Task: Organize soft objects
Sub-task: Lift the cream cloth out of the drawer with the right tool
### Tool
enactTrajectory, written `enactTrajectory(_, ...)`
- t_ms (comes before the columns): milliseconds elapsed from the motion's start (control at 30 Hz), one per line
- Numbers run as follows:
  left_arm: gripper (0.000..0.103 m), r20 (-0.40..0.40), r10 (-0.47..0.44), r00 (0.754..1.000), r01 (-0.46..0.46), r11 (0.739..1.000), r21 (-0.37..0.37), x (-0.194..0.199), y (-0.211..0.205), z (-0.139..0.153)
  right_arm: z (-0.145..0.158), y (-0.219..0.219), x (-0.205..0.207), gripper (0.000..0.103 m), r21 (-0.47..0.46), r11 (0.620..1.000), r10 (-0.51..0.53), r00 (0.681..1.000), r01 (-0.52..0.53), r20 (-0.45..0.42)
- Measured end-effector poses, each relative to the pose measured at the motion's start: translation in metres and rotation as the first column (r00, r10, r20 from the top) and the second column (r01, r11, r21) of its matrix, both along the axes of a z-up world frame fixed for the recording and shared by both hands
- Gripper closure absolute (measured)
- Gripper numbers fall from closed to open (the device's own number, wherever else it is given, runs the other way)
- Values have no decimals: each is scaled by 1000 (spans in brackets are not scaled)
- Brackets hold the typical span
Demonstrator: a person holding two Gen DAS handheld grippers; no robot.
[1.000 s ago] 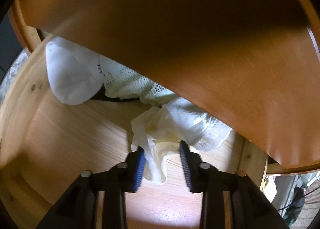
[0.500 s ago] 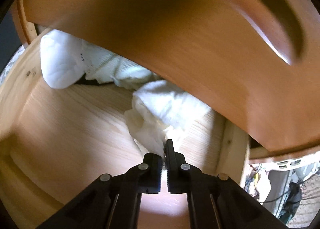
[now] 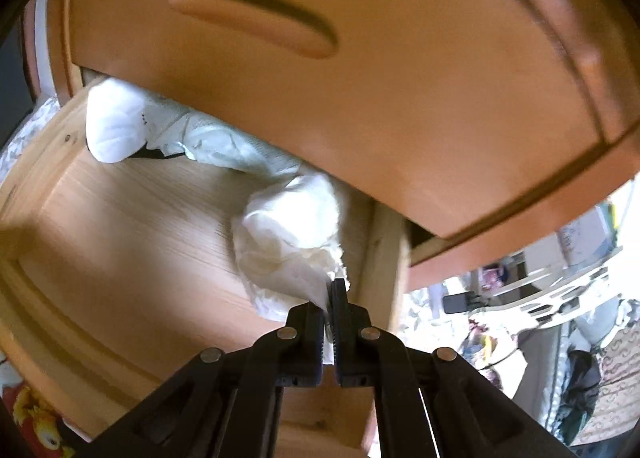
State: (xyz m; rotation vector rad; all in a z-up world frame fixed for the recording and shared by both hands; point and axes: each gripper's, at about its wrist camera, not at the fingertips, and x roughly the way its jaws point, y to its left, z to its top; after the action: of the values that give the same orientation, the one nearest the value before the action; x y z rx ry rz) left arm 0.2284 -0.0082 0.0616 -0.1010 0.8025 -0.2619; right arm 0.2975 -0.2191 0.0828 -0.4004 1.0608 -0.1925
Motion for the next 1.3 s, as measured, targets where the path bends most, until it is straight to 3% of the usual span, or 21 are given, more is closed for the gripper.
enactTrajectory(267, 4, 26, -9, 1000, 8, 1000, 18, -15, -3, 13, 32, -22, -30, 100, 0, 1000, 5, 992, -5, 127)
enactTrajectory(600, 4, 64, -21, 998, 19, 999, 37, -37, -9, 32, 97, -24, -77, 100, 34, 999, 9, 960, -20, 279)
enactTrajectory(1067, 4, 126, -33, 992, 27, 998, 55, -73, -13, 64, 201, -10, -159, 100, 92, 990, 48, 855, -111, 517)
enactTrajectory(1300, 4, 143, -34, 989, 26, 998, 56, -90, -14, 75, 228, -2, -198, 100, 104, 981, 77, 812, -167, 578)
